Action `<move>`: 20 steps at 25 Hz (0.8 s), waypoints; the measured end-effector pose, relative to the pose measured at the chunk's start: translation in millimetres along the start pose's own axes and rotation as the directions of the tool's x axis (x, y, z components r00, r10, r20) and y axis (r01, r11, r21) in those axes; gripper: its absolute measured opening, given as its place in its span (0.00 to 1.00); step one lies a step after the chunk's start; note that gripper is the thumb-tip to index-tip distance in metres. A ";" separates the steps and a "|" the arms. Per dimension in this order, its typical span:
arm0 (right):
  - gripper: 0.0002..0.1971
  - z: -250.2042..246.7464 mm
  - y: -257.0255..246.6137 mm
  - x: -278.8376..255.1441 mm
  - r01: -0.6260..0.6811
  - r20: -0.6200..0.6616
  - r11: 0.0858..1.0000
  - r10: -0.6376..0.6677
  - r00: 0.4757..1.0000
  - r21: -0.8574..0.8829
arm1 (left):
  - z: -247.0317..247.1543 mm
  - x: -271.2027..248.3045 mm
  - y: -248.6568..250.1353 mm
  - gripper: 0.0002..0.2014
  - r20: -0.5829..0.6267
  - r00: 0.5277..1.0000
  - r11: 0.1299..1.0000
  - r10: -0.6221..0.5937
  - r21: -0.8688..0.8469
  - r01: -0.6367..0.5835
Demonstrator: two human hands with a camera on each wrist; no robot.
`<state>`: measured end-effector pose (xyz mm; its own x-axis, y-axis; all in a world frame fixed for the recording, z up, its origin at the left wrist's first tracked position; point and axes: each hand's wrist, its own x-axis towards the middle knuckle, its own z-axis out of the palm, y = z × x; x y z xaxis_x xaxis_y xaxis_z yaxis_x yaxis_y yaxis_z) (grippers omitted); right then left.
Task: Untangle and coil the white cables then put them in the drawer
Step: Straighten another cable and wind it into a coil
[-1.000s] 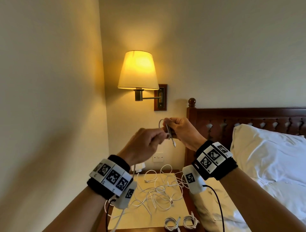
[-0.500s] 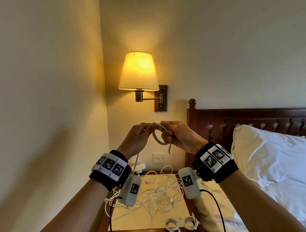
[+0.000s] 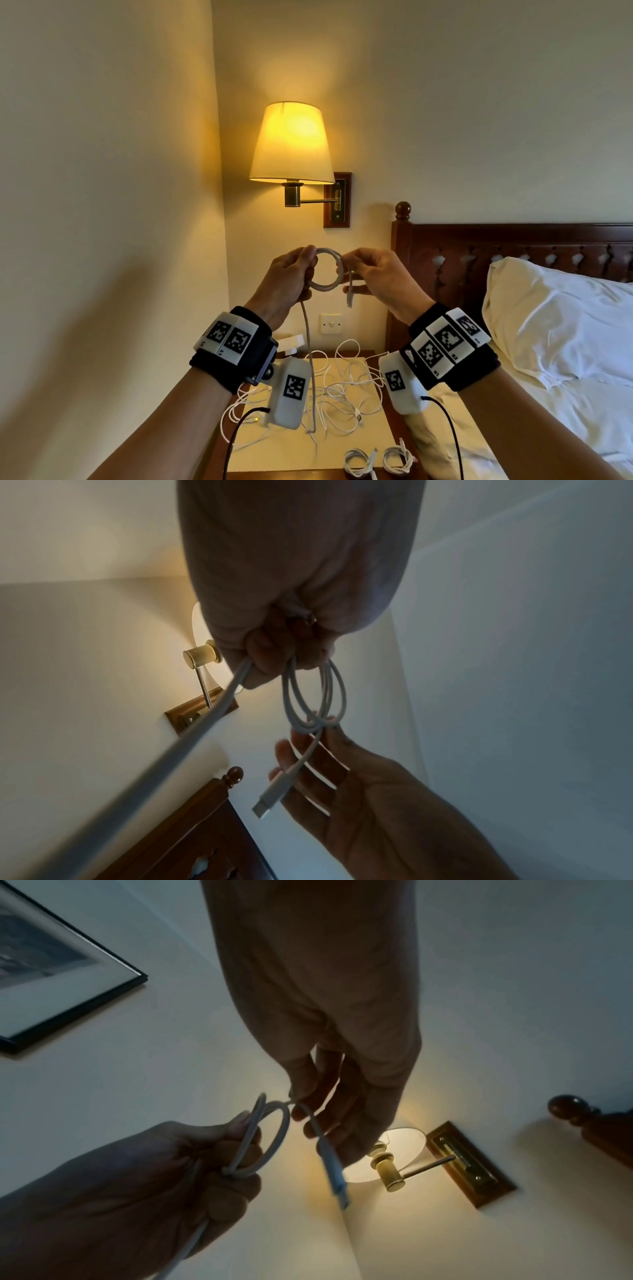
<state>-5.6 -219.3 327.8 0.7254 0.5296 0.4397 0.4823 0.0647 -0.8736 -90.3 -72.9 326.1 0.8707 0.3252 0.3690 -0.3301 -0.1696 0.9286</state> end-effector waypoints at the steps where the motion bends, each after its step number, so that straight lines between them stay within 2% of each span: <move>1: 0.08 -3.5 1.0 -1.1 0.000 -0.005 0.996 0.000 1.000 -0.092 | -2.2 0.5 -0.7 0.15 -0.009 1.000 1.000 0.001 -0.002 -0.001; 3: 0.06 -7.7 -1.7 -5.0 0.008 -0.026 0.947 -0.017 1.000 -0.321 | -3.0 1.2 -3.1 0.15 -0.031 0.999 0.999 0.016 0.032 -0.015; 4: 0.07 -8.1 -3.9 -5.9 0.001 -0.046 0.934 -0.019 0.999 -0.358 | -1.8 1.8 -5.5 0.15 -0.044 0.999 0.997 0.032 0.070 -0.029; 5: 0.08 -7.6 -6.1 -5.8 -0.017 -0.074 0.951 -0.006 0.997 -0.308 | 0.1 2.5 -8.2 0.15 -0.054 0.997 0.993 0.051 0.110 -0.045; 7: 0.08 -2.6 -12.9 -7.3 -0.070 -0.127 0.998 0.070 0.989 0.006 | 4.5 3.5 -13.1 0.15 -0.063 0.994 0.986 0.088 0.149 -0.078; 9: 0.06 3.9 -17.4 -9.3 -0.059 -0.153 0.960 0.104 0.983 0.273 | 7.9 4.9 -14.0 0.16 -0.070 0.992 0.983 0.109 0.155 -0.097; 10: 0.05 8.0 -16.5 -11.1 -0.043 -0.159 0.952 0.095 0.983 0.302 | 8.6 5.6 -12.8 0.16 -0.082 0.991 0.984 0.107 0.153 -0.094; 11: 0.05 12.4 -13.0 -12.6 -0.010 -0.172 0.968 0.055 0.984 0.251 | 8.5 6.4 -11.3 0.16 -0.093 0.991 0.987 0.095 0.139 -0.081; 13: 0.04 17.6 -2.9 -15.0 0.130 -0.229 0.986 -0.151 0.962 -0.104 | 7.0 6.7 -7.8 0.16 -0.099 0.994 0.998 0.036 0.059 -0.031; 15: 0.04 17.9 7.1 -14.4 0.257 -0.234 0.850 -0.395 0.888 -0.459 | 6.1 3.6 -5.6 0.16 -0.067 0.997 0.997 -0.045 -0.073 0.040; 16: 0.05 17.5 10.1 -12.9 0.284 -0.228 0.799 -0.457 0.860 -0.530 | 6.6 1.4 -5.4 0.16 -0.039 0.996 0.988 -0.078 -0.136 0.072; 18: 0.10 16.1 17.0 -6.9 0.302 -0.238 0.764 -0.506 0.829 -0.570 | 9.3 -2.7 -6.0 0.16 0.011 0.993 0.970 -0.115 -0.216 0.114; 20: 0.13 15.3 24.0 0.7 0.288 -0.273 0.798 -0.481 0.833 -0.530 | 11.5 -3.4 -5.5 0.17 0.035 0.992 0.964 -0.119 -0.236 0.124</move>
<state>-1.1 -204.4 304.0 0.5060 0.1795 0.8436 0.8537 -0.2441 -0.4601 -87.3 -83.8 319.2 0.9159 0.3107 0.2543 -0.2966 0.0968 0.9501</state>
